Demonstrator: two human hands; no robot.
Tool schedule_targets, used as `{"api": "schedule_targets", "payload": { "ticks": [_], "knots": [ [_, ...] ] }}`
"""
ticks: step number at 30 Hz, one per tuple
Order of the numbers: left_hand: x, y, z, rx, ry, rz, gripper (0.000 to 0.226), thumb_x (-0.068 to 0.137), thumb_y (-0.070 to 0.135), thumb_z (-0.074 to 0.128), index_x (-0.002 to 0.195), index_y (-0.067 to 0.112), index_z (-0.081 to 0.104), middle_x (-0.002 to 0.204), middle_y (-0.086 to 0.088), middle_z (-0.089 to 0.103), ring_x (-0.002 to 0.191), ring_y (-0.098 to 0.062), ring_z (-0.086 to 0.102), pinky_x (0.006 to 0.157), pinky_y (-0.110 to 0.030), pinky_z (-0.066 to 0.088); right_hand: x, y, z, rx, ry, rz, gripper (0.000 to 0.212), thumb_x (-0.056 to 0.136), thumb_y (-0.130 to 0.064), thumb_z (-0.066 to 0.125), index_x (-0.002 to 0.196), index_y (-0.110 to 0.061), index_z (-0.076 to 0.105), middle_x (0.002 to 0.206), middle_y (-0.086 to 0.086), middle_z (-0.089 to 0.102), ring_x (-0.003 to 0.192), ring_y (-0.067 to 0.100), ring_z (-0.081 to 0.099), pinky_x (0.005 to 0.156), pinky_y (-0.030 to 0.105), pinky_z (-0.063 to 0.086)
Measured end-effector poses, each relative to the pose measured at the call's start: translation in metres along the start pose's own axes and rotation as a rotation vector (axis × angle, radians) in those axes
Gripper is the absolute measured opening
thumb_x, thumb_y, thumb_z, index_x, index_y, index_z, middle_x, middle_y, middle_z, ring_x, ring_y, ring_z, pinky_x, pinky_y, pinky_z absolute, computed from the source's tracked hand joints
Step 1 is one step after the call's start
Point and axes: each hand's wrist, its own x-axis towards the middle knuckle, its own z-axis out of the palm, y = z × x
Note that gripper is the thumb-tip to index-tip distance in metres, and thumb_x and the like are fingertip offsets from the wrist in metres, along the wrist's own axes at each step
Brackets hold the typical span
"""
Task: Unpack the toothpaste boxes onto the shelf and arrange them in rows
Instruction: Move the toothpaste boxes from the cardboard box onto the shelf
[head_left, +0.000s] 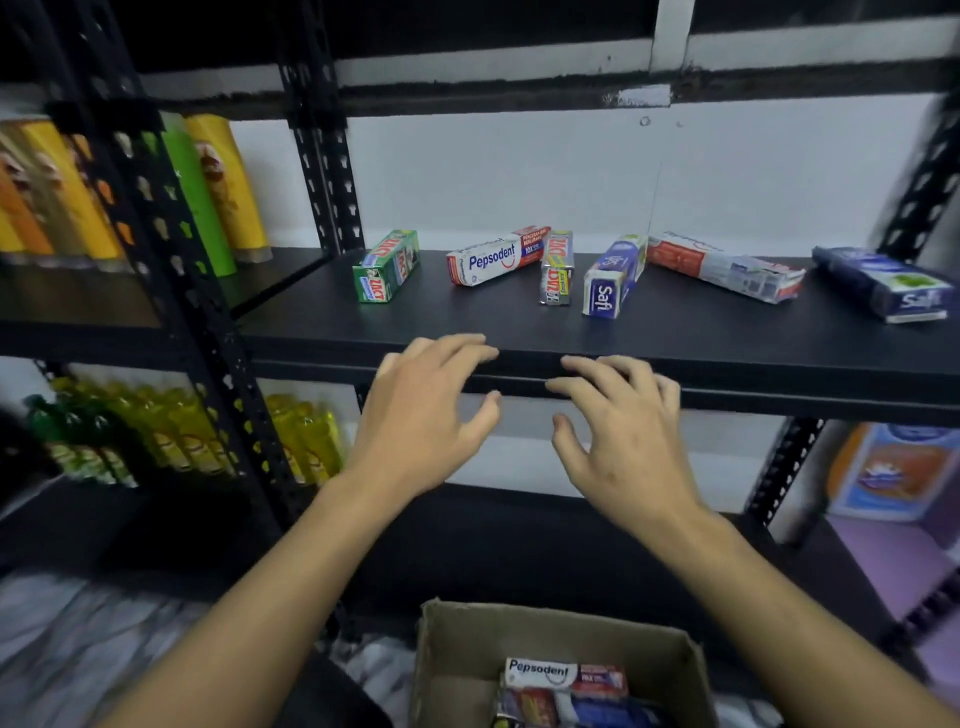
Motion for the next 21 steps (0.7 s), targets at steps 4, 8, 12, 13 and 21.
{"api": "schedule_targets", "payload": {
  "ticks": [4, 8, 12, 13, 21],
  "knots": [
    [-0.042, 0.007, 0.031, -0.003, -0.084, -0.015, 0.042, 0.089, 0.043, 0.055, 0.127, 0.026, 0.062, 0.135, 0.011, 0.058, 0.115, -0.016, 0.054, 0.094, -0.041, 0.045, -0.055, 0.005, 0.014, 0.000, -0.149, 0.026, 0.033, 0.088, -0.030, 0.061, 0.121, -0.026, 0.063, 0.132, -0.007, 0.057, 0.122, 0.020, 0.045, 0.098, 0.038, 0.034],
    [-0.088, 0.011, 0.071, -0.005, -0.236, -0.040, 0.044, 0.089, 0.043, 0.054, 0.128, 0.025, 0.062, 0.132, 0.008, 0.061, 0.116, -0.018, 0.056, 0.096, -0.042, 0.047, -0.106, 0.015, 0.035, -0.003, -0.358, 0.092, 0.039, 0.090, -0.033, 0.056, 0.128, -0.028, 0.059, 0.135, -0.008, 0.056, 0.122, 0.018, 0.044, 0.099, 0.038, 0.035],
    [-0.137, 0.016, 0.117, 0.003, -0.420, -0.052, 0.046, 0.092, 0.044, 0.054, 0.135, 0.027, 0.055, 0.134, 0.008, 0.060, 0.116, -0.019, 0.057, 0.092, -0.039, 0.043, -0.155, 0.023, 0.062, 0.086, -0.599, 0.223, 0.043, 0.092, -0.036, 0.054, 0.135, -0.031, 0.053, 0.136, -0.011, 0.054, 0.122, 0.017, 0.043, 0.100, 0.036, 0.035],
    [-0.148, 0.018, 0.128, -0.010, -0.464, -0.063, 0.047, 0.093, 0.045, 0.054, 0.137, 0.026, 0.053, 0.135, 0.008, 0.059, 0.116, -0.019, 0.056, 0.092, -0.039, 0.043, -0.168, 0.026, 0.070, 0.098, -0.659, 0.248, 0.043, 0.092, -0.035, 0.054, 0.135, -0.031, 0.053, 0.136, -0.011, 0.055, 0.122, 0.018, 0.044, 0.100, 0.037, 0.036],
    [-0.239, 0.019, 0.204, -0.086, -0.817, -0.165, 0.041, 0.091, 0.043, 0.054, 0.127, 0.025, 0.056, 0.121, 0.000, 0.064, 0.111, -0.026, 0.060, 0.089, -0.041, 0.049, -0.260, 0.052, 0.122, 0.072, -0.991, 0.380, 0.046, 0.086, -0.038, 0.057, 0.130, -0.027, 0.057, 0.117, 0.003, 0.068, 0.107, 0.030, 0.058, 0.090, 0.036, 0.049]
  ]
}}
